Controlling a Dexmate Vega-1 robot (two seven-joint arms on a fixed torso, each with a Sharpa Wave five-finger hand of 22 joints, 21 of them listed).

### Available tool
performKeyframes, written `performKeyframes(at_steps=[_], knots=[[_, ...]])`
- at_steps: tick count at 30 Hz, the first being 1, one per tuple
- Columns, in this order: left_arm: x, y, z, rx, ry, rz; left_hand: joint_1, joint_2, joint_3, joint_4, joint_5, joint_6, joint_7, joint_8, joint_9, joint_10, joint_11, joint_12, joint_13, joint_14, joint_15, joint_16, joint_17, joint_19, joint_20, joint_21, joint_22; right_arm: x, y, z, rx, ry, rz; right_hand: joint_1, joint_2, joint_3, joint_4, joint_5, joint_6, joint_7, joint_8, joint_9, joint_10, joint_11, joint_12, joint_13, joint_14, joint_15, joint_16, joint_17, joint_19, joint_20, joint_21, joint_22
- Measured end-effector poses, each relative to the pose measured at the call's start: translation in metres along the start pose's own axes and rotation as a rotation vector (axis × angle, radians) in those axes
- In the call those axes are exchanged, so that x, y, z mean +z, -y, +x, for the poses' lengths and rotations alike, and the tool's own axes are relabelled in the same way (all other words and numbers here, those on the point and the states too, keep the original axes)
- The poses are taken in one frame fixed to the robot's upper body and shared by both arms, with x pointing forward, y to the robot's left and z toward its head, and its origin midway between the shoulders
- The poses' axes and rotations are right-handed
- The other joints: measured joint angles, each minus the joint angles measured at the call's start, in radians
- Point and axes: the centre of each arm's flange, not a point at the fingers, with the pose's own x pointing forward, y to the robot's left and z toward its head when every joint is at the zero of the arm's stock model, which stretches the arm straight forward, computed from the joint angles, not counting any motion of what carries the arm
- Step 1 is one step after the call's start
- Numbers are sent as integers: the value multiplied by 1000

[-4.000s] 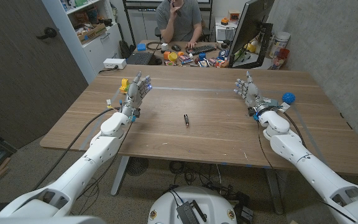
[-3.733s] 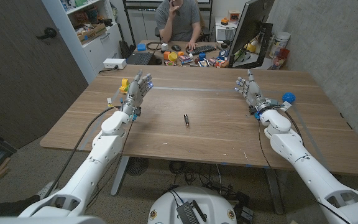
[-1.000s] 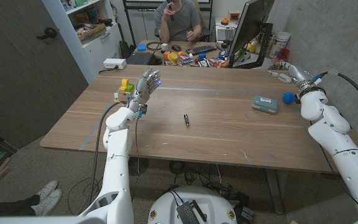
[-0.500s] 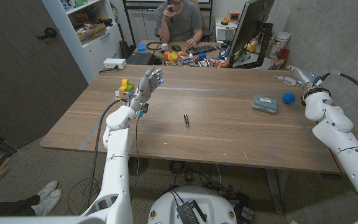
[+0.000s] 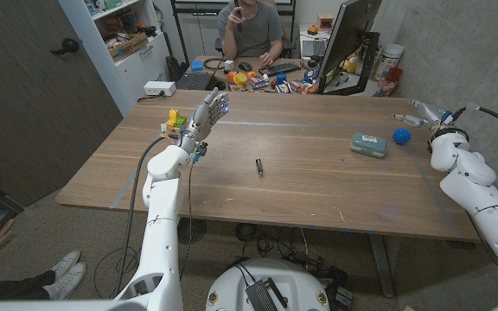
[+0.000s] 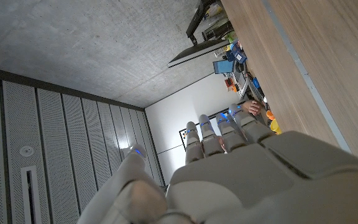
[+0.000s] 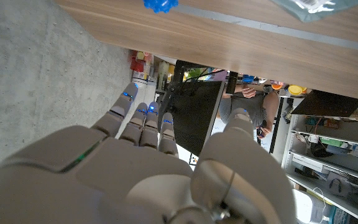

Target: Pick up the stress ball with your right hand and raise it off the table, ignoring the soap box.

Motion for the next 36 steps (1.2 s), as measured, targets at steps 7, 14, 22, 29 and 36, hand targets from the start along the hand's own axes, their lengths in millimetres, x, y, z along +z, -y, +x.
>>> performKeyframes(at_steps=[7, 14, 22, 29, 36], knots=[[4, 3, -2, -4, 18, 7, 0, 0, 0, 0, 0, 11, 0, 4, 0, 0, 0, 0, 0, 0, 0, 0, 0, 0, 0, 0, 0, -4, -8, 5, 21, -12, -10, 2, -2, 0, 0, 7, 11, 0, 6, 0, 6, -6, 4, 0, 15, -7, 7, 0, 0, 0, 0, 0], [6, 4, -5, -6, 28, 10, 0, 0, 0, 0, 0, 11, 0, 4, 0, 0, 0, 0, 0, 0, 0, 0, 0, 0, 0, 0, 0, -2, -11, 11, 30, -13, -15, 2, -2, 0, 0, 12, 17, 0, 8, 0, 14, -6, 8, 0, 16, -8, 7, 0, 4, 4, 0, 0], [8, 3, -7, -11, 35, 20, 0, 0, -3, -3, 0, 11, 0, 4, 0, 6, -5, 0, 0, 0, 0, 0, 0, 0, 0, 0, 0, -3, -20, 19, 50, -26, -16, 7, -7, -4, -4, 22, 43, 17, 14, 0, 24, -16, 8, 0, 30, -12, 7, 5, 17, 2, -4, 5], [8, 1, -9, -13, 33, 30, 0, 0, -3, -3, 0, 11, 0, 4, 0, 6, -5, 0, 0, 0, 0, 0, 0, 0, 0, 0, 0, -7, -27, 23, 70, -48, -11, 13, -2, -4, -4, 22, 46, 14, 14, 0, 24, -16, 16, 0, 34, -15, 7, 5, 17, 2, -4, 5], [7, 0, -11, -19, 31, 39, 0, 0, -3, -3, 0, 11, 0, 4, 0, 6, -5, 0, 0, 0, 0, 0, 0, 0, 0, 0, 0, -11, -33, 25, 95, -68, -7, 13, -2, -4, -4, 30, 46, 14, 14, 0, 26, -14, 16, 0, 37, -12, 11, 5, 17, 2, -8, 5]])
